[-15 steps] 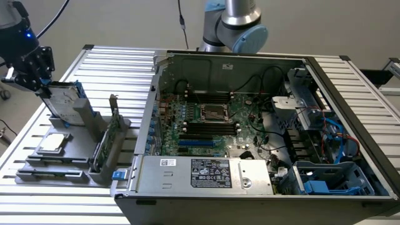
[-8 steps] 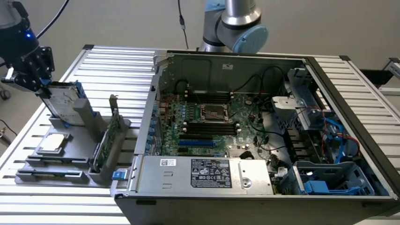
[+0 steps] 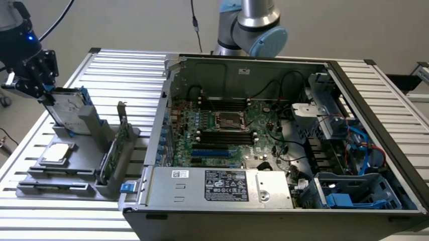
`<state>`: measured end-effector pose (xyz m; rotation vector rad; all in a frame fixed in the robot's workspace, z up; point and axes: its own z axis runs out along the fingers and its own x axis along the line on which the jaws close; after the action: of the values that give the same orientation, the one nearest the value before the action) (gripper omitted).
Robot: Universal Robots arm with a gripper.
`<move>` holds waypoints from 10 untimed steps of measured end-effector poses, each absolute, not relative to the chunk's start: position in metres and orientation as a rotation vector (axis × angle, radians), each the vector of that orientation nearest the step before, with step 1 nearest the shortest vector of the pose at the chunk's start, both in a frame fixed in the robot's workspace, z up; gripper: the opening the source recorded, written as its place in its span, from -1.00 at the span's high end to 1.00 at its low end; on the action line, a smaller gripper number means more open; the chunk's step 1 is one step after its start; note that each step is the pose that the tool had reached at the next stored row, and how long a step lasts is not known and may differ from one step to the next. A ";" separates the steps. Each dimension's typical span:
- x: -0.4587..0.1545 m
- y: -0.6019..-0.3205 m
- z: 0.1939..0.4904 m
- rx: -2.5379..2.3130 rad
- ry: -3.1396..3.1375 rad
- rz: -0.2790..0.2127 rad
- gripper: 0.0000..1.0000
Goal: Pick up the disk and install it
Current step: 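Pick up the disk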
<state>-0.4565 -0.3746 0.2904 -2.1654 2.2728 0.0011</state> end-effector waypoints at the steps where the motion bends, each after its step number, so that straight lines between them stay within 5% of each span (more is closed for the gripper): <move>1: -0.456 -0.375 0.290 -2.166 2.273 0.000 0.35; 10: -0.456 -0.375 0.290 -2.166 2.273 0.000 0.35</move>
<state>-0.4562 -0.3745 0.2905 -2.1659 2.2734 -0.0001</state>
